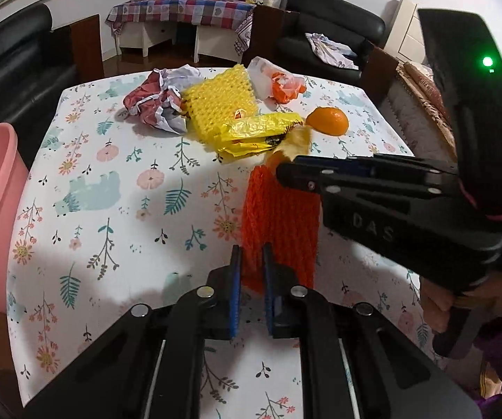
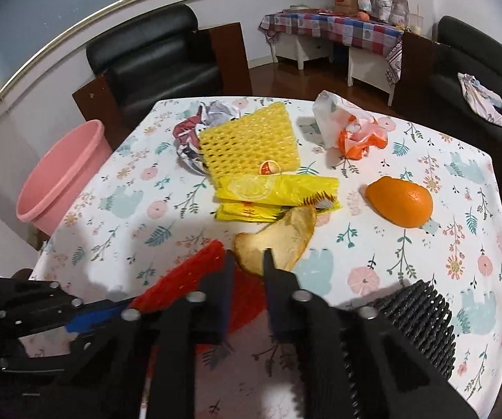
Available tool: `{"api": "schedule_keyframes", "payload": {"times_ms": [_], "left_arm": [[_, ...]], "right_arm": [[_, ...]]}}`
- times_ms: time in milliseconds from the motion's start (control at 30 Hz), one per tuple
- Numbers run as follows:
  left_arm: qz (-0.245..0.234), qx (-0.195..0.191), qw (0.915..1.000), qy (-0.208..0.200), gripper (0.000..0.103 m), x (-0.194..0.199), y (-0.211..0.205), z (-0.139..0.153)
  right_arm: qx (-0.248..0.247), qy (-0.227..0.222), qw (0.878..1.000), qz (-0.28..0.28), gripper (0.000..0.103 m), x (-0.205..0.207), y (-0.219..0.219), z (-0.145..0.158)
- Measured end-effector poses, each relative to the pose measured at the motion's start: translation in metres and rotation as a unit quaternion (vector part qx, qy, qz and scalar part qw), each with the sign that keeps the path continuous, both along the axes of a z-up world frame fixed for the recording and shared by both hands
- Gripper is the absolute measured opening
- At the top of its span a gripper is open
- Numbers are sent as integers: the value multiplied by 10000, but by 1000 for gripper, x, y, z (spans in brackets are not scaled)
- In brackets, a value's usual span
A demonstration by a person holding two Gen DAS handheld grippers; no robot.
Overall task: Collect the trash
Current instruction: 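Grasp the red foam mesh net with the left tool while the right tool grasps the tan crisp, then carry the net and crisp over the pink bin and open both tools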
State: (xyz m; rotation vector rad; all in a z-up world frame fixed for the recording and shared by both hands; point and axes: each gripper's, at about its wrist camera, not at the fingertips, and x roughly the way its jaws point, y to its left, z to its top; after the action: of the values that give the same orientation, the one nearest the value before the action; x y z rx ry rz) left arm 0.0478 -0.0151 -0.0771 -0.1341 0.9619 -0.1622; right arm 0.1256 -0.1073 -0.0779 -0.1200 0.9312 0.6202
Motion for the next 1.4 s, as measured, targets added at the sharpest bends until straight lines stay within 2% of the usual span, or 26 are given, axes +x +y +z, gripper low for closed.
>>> {"api": "schedule_keyframes", "payload": {"times_ms": [300, 600, 767, 967, 1033, 1167, 1400], "left_arm": [[-24, -202, 9992, -345, 11, -16, 22, 20], [654, 2, 9945, -821, 11, -47, 85, 51], [1373, 24, 9859, -955, 11, -64, 144, 64], [2420, 35, 9653, -975, 11, -83, 222, 71], [2634, 53, 9599, -959, 11, -87, 238, 71], [2939, 155, 9514, -906, 11, -92, 261, 69], [3034, 281, 9495, -753, 11, -93, 275, 61]], "right_arm": [[544, 0, 9984, -131, 4, -11, -9, 31], [981, -210, 9942, 394, 4, -33, 48, 80], [1257, -64, 9891, 759, 4, -33, 101, 96], [1532, 192, 9790, 1333, 4, -35, 174, 105], [1567, 257, 9753, 1537, 4, -38, 196, 105], [1541, 429, 9699, 1837, 4, -43, 236, 98], [1259, 522, 9698, 2022, 4, -48, 273, 72]]}}
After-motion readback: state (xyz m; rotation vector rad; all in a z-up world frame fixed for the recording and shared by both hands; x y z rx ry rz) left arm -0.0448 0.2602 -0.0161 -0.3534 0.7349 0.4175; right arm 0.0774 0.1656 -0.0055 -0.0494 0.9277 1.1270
